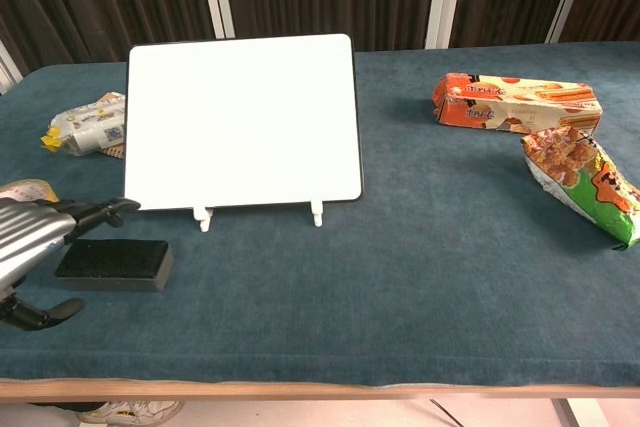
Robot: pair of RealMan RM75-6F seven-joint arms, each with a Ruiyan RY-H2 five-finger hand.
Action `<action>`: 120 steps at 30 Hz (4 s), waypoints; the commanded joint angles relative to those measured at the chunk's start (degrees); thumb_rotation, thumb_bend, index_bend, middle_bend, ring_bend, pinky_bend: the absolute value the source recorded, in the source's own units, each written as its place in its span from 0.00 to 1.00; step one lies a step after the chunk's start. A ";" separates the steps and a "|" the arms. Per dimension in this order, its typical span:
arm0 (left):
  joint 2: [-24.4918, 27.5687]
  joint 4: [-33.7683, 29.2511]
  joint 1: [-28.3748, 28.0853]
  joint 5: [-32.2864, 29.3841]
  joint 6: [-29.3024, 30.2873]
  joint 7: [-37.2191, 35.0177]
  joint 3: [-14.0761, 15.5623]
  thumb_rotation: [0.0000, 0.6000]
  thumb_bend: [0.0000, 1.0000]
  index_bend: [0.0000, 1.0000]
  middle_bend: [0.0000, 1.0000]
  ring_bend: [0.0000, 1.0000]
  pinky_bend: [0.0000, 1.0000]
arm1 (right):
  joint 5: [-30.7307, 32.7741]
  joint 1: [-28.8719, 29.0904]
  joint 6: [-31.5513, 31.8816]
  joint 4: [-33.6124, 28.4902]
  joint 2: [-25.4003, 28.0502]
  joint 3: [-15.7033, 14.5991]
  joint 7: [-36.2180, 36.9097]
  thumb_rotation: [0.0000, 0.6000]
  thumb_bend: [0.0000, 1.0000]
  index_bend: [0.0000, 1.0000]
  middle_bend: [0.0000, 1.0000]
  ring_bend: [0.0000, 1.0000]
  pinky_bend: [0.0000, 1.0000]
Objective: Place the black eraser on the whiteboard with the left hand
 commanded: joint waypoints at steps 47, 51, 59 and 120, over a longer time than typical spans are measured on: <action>-16.15 21.29 -10.64 15.88 17.68 -12.69 -14.55 1.00 0.54 0.76 0.89 0.68 0.62 | 0.86 -0.97 -2.18 -0.05 1.74 1.77 3.68 1.00 0.20 0.00 0.00 0.00 0.00; -21.91 31.41 -14.84 16.74 16.61 -15.02 -15.48 1.00 0.53 0.75 0.88 0.68 0.62 | 0.94 -0.87 -2.61 -0.11 1.95 1.79 4.06 1.00 0.20 0.00 0.00 0.00 0.00; -30.01 50.91 -20.95 14.66 13.69 -17.77 -17.41 1.00 0.52 0.75 0.88 0.67 0.62 | 1.13 -0.94 -3.07 -0.37 2.52 1.74 4.72 1.00 0.20 0.00 0.00 0.00 0.00; 2.26 7.04 -2.60 12.34 24.95 -14.77 1.42 1.00 0.24 0.01 0.16 0.09 0.22 | 1.03 -3.42 0.46 -0.56 2.58 2.51 2.89 1.00 0.20 0.00 0.00 0.00 0.00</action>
